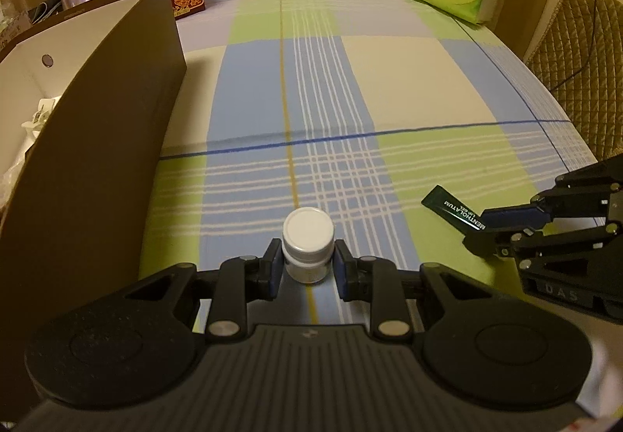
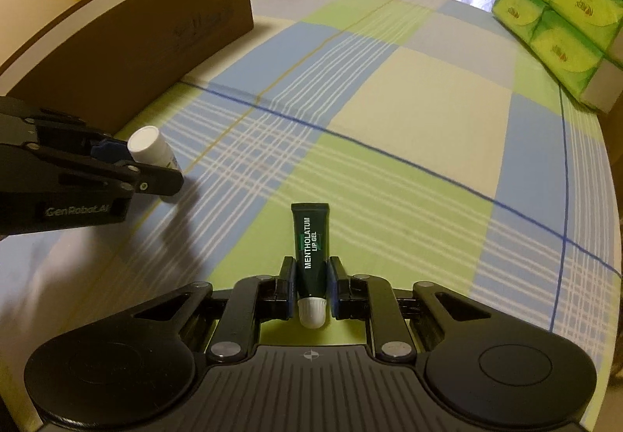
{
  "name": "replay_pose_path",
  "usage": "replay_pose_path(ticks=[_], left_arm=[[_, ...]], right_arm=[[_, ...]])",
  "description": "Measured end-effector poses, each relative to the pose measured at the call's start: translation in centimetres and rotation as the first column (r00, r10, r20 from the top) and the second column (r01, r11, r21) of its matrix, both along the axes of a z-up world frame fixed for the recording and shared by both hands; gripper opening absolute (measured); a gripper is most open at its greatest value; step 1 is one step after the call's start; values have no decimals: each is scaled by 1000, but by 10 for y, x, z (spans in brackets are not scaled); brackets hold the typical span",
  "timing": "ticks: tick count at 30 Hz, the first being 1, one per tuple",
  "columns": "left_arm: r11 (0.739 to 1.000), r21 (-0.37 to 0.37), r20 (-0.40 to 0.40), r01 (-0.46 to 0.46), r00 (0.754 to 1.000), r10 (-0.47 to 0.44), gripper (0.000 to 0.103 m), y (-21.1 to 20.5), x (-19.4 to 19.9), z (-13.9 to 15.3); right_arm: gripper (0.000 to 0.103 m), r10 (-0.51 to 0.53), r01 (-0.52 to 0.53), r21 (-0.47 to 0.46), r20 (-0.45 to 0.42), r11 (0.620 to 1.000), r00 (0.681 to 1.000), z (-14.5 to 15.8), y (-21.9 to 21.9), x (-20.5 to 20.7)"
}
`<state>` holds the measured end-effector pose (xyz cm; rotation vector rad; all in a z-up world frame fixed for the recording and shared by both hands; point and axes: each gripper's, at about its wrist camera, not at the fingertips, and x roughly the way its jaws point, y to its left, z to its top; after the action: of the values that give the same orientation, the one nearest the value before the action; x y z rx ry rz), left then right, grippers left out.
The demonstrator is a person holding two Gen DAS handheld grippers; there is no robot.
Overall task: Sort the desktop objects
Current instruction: 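Carry the pill bottle and lip gel tube over the brown box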
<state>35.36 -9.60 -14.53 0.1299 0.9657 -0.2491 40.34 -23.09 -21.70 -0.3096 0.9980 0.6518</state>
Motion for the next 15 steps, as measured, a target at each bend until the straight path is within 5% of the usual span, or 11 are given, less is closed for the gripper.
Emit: replay_pose_path(ticks=[15], left_arm=[[999,-37,1,-8,1000,8,22,22,-53,24]], right_arm=[[13,11,-3,84,-88,996,996,25,-11,-32]])
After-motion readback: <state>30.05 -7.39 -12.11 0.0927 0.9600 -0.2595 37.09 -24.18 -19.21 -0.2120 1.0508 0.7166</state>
